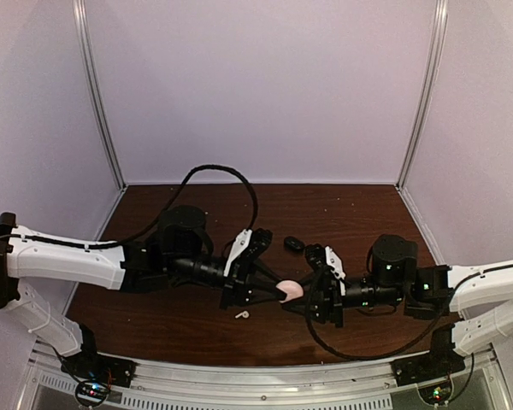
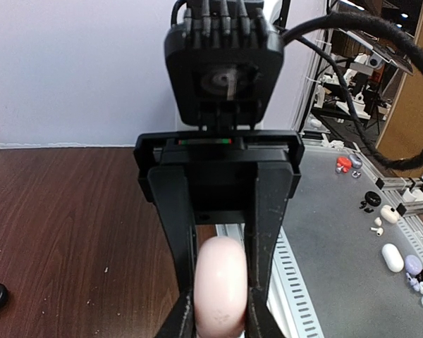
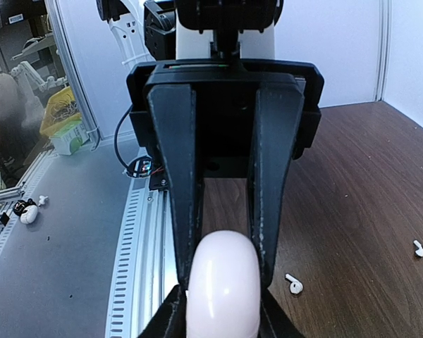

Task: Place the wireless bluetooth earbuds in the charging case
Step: Pass from the left arm to the right

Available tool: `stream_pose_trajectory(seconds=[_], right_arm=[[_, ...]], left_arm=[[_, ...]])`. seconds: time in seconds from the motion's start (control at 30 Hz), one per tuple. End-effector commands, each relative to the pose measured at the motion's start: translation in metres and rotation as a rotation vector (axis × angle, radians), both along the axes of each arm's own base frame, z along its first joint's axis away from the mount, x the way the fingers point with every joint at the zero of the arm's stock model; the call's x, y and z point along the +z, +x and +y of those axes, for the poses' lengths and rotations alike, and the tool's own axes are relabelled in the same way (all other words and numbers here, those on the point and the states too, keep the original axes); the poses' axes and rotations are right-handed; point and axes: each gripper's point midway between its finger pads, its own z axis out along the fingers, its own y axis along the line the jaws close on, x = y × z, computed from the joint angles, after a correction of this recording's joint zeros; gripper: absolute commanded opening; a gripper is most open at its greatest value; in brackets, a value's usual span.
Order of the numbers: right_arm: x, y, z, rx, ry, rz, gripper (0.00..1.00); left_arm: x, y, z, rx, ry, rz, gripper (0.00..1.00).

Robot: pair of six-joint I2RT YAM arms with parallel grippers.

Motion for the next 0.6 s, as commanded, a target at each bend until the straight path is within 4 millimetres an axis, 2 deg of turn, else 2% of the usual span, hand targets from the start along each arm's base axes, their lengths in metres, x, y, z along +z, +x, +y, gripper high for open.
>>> stream_pose_trajectory(seconds=[0.0,0.4,0.57], right_arm=[[0.0207,-0.0015,0.0063,0.018,0.057,-0.014,0.31],[0.018,-0.0017,0.0057,0.016,0.056,-0.007,0.16],[0.0188,-0.0009,0.0043,0.008,0.06,-0.009,0.15]], left_arm=[[0.0171,-0.0006,-0.0066,-0.021,-0.054,-0.024,0.0],[0.0182,0.0001,-0.0056,-0.012,-0.06,-0.028,0.02],[0.0244,0.0001,-0.0015,0.001,-0.089,-0.044,0.04]])
